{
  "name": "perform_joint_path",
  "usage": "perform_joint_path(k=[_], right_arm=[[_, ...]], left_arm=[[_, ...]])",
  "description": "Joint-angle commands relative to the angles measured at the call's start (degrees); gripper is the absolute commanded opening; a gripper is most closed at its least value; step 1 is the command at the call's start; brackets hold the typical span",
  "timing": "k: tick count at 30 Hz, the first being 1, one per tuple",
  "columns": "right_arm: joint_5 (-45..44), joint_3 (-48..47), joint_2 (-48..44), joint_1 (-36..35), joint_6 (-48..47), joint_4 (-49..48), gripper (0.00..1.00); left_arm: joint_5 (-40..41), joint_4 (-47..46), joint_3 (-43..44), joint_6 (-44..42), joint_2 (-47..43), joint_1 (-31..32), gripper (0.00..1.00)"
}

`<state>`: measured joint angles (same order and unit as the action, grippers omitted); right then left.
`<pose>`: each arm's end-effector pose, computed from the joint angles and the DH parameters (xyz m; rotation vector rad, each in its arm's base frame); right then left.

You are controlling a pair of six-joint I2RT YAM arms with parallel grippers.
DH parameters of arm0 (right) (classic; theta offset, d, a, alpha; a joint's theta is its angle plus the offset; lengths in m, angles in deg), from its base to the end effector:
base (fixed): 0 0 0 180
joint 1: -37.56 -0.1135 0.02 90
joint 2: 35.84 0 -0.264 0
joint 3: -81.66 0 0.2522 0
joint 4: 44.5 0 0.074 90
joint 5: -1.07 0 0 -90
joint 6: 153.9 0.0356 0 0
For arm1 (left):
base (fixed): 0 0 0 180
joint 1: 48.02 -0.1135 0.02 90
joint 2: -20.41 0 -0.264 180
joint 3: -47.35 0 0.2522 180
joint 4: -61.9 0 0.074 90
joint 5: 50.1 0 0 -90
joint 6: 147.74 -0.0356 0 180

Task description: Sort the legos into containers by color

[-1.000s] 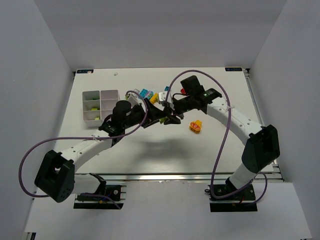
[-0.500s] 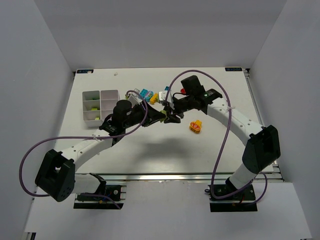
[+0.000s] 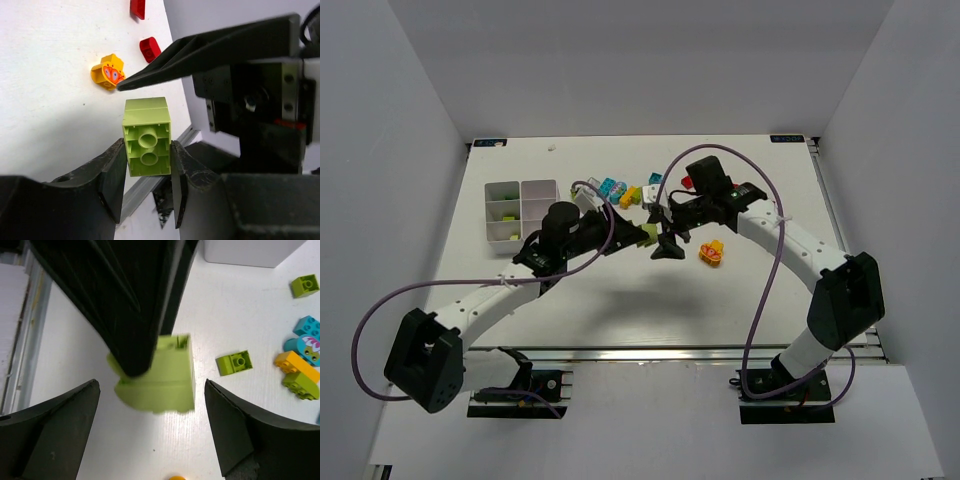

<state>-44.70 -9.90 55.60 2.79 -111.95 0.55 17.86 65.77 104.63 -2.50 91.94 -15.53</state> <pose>0.2728 0.2196 0.3077 -1.7112 1.3867 0.7725 0.2311 -0.1630 0.2685 -0.1236 2.1183 -1.3505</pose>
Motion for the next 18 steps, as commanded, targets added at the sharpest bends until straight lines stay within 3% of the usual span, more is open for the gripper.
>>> perform_joint_path(k=[1, 6, 18], right_arm=[[6.83, -0.59, -1.7, 2.59, -3.61, 5.0, 0.89], [13.41, -6.48, 2.16, 3.3, -13.9, 20.09, 0.89], [18.09, -22.83, 13.94, 0.05, -22.08, 36.91, 0.89]], left_arm=[[0.94, 3.2, -1.6, -7.06, -4.99, 0.29, 0.15], [1.3, 4.01, -5.28, -15.49, -10.35, 0.29, 0.17], [-2.3, 3.38, -10.57, -33.08, -18.97, 0.64, 0.13]])
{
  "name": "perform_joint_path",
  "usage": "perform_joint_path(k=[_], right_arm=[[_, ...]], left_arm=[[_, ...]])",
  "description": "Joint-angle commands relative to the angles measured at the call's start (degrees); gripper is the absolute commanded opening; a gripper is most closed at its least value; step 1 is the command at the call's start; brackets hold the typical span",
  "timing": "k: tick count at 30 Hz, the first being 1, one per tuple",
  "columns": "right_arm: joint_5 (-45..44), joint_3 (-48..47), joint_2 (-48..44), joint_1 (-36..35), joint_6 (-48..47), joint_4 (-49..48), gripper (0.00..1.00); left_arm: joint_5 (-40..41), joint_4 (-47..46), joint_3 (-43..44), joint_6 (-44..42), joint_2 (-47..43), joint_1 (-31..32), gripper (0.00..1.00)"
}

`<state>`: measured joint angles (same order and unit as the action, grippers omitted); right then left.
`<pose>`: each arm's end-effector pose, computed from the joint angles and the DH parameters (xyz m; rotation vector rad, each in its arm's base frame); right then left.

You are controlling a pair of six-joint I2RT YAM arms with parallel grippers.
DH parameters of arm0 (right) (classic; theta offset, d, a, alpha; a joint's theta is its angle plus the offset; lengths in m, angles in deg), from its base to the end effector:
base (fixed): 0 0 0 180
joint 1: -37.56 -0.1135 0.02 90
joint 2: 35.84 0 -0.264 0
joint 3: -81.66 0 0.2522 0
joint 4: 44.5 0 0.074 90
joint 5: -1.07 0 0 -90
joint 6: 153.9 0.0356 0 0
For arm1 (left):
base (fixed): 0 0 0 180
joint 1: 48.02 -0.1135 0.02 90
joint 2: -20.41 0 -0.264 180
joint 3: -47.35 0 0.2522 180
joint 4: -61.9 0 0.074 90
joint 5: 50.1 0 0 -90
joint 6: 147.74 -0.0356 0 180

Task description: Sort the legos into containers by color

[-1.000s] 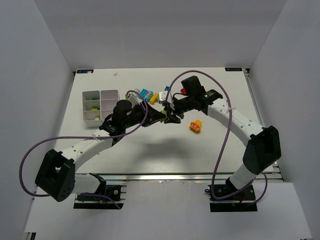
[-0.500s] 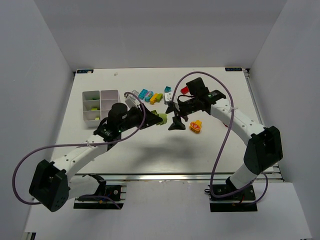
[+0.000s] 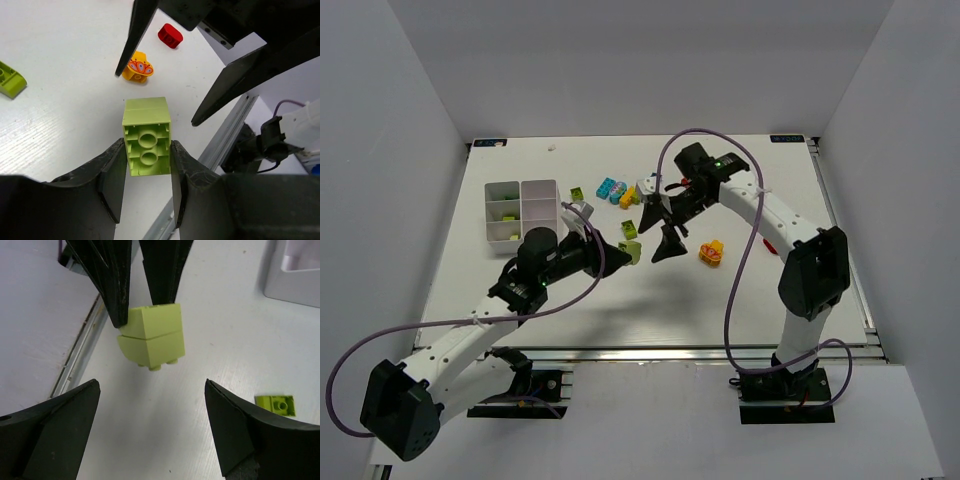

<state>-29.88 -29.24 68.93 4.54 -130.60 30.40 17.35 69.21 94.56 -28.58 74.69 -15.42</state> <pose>0.2948 0.2280 0.3097 -1.8968 1.2833 1.1108 0.1777 -0.1299 0.2703 0.3559 1.9175 -1.0973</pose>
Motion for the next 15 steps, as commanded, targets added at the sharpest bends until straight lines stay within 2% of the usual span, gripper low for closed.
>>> perform_joint_path(k=[1, 9, 12, 15], right_arm=[[3.27, -3.75, 1.13, -2.48, -3.53, 7.32, 0.89], [3.71, -5.77, 3.15, -4.25, -2.21, 7.31, 0.85], [3.71, -8.58, 5.0, -4.51, -3.09, 9.86, 0.79], [2.92, -10.69, 6.93, -4.95, -3.88, 11.27, 0.68]], left_arm=[[-1.97, 0.22, -0.49, -7.8, -1.81, 0.54, 0.09], [-3.38, 1.01, 0.47, -11.85, -0.23, 1.32, 0.06], [-3.47, 1.36, 1.0, -12.73, 0.47, 1.68, 0.05], [-3.38, 1.19, 1.26, -13.08, 0.74, 1.76, 0.04]])
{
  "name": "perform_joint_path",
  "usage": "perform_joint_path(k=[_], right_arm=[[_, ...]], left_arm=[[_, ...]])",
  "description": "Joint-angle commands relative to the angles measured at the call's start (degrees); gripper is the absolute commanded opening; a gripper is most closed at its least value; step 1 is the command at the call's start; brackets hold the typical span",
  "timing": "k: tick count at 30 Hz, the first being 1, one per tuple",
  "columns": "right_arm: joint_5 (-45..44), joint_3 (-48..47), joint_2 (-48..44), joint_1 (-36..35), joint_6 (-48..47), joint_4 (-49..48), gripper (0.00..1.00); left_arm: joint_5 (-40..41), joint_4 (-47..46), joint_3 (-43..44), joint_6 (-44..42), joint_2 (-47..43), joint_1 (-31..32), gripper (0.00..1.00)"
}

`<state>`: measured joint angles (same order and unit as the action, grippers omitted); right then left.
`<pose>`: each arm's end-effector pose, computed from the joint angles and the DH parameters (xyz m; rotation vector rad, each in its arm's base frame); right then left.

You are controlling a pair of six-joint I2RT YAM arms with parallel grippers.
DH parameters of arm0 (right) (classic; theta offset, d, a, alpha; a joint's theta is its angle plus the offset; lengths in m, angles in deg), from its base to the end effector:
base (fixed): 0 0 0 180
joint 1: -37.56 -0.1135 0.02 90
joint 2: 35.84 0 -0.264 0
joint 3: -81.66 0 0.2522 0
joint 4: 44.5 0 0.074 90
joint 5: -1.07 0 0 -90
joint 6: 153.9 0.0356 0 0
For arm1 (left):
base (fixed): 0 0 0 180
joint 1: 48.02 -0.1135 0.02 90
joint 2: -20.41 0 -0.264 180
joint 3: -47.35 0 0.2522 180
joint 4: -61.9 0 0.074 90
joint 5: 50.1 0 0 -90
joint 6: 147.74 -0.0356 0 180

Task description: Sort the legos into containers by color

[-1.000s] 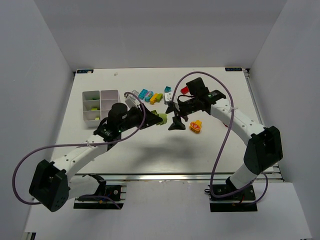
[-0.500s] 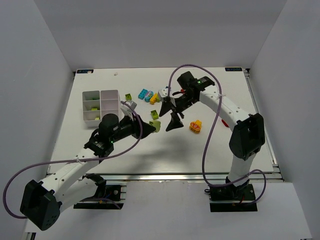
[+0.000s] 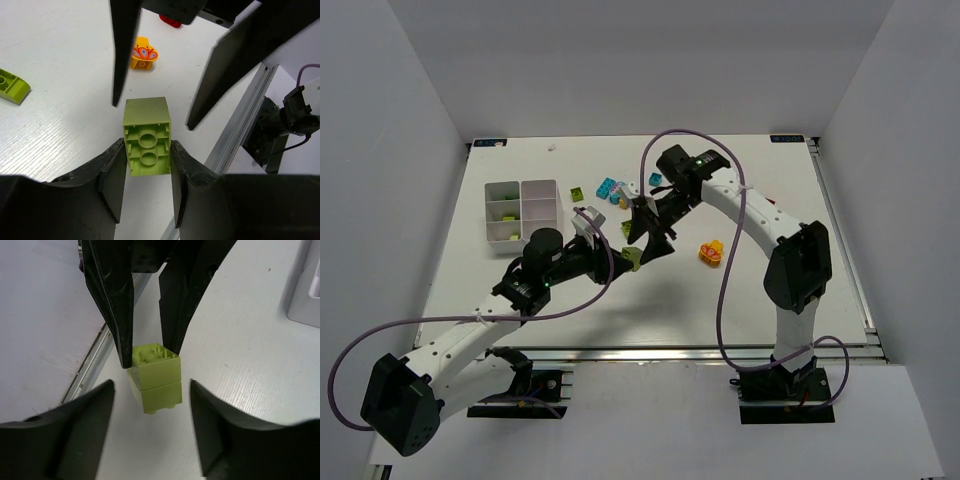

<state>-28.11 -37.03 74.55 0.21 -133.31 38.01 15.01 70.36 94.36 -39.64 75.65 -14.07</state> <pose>0.2883 0.2591 0.3095 -1.9773 1.2340 1.2215 0.1749 -0.1358 0.2638 0.5827 1.8763 -1.0175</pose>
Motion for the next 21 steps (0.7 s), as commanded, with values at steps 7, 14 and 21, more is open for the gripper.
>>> perform_joint_path(k=[7, 14, 21], right_arm=[[-1.31, -3.18, 2.9, -1.24, -3.28, 5.96, 0.62], [-2.11, -2.3, 3.08, -1.33, -3.19, 4.9, 0.63], [-2.9, -2.65, 3.96, -1.24, -5.12, 6.22, 0.38]], left_arm=[[-0.34, -0.15, 1.55, -2.2, -0.75, 0.5, 0.03], [-0.08, -0.24, 1.29, -2.2, -1.37, 0.5, 0.02], [0.01, 0.2, 1.29, -2.38, -1.63, 0.5, 0.02]])
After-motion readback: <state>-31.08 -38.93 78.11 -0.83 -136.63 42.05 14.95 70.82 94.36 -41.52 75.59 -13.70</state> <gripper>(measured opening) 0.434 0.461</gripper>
